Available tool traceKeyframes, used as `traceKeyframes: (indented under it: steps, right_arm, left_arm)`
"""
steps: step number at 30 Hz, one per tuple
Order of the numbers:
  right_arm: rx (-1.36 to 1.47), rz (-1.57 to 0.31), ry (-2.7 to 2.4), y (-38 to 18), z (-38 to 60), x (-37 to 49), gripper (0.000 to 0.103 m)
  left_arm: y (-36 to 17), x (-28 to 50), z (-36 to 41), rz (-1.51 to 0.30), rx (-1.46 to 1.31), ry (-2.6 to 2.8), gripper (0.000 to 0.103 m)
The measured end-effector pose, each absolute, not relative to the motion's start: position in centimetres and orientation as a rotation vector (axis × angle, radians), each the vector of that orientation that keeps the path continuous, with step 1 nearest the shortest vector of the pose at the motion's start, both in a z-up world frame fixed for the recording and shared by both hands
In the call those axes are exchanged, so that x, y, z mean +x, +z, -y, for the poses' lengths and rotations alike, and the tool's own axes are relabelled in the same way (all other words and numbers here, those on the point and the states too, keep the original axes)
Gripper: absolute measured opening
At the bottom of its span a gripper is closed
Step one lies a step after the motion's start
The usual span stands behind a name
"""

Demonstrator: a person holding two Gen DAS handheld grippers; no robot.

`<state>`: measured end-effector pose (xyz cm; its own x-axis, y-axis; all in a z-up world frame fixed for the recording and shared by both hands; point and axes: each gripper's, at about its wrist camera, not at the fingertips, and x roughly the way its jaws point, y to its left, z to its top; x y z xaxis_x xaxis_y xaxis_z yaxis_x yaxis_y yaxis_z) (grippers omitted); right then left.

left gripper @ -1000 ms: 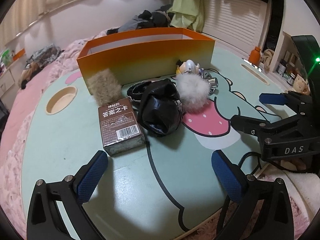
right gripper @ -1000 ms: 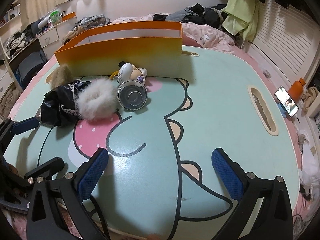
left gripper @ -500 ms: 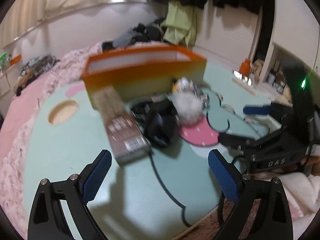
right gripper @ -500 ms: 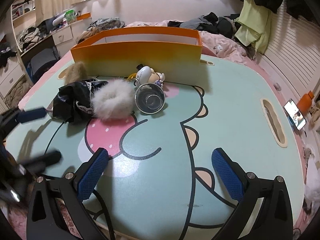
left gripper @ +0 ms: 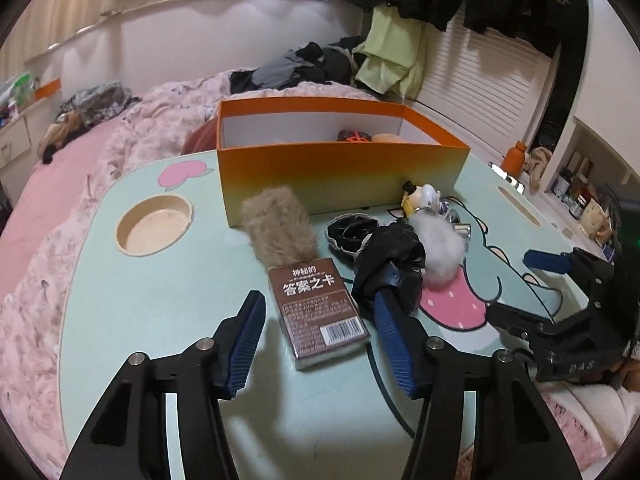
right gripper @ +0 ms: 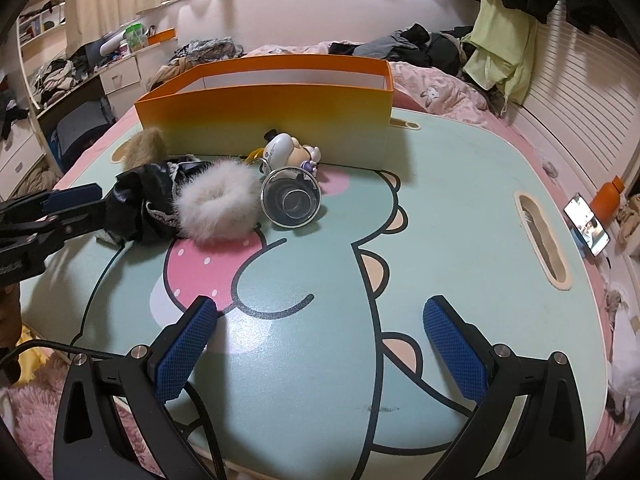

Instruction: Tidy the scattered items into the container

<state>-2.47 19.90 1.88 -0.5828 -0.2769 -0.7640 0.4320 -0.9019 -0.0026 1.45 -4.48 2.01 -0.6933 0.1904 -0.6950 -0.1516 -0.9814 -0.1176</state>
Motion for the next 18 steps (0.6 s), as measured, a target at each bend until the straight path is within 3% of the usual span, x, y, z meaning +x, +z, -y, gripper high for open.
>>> traceKeyframes:
  steps: [6,7,9,18]
  right_arm:
    - [1.147,-0.264,-2.472,1.9,-19.9,-2.5,0.103]
    - [1.146,-0.264,-2.472,1.9,-19.9,-2.5,0.103]
    - [1.146,-0.265,-2.472,1.9,-19.9,-2.5,0.103]
    - [1.146,-0.265,-2.472,1.8,-19.8,-2.4,0.103]
  left_arm:
    - [1.0,0.1,3.9,0.031,-1.221,2.741,0.056]
    - [0.9,0.2,3.6,0.004,-1.213,2.743,0.045]
    - [0.9,0.4,3.3,-0.048,-1.198,2.749,0.04]
    - [2.4,2.8,4.9,-0.001,-1.09,2.744,0.039]
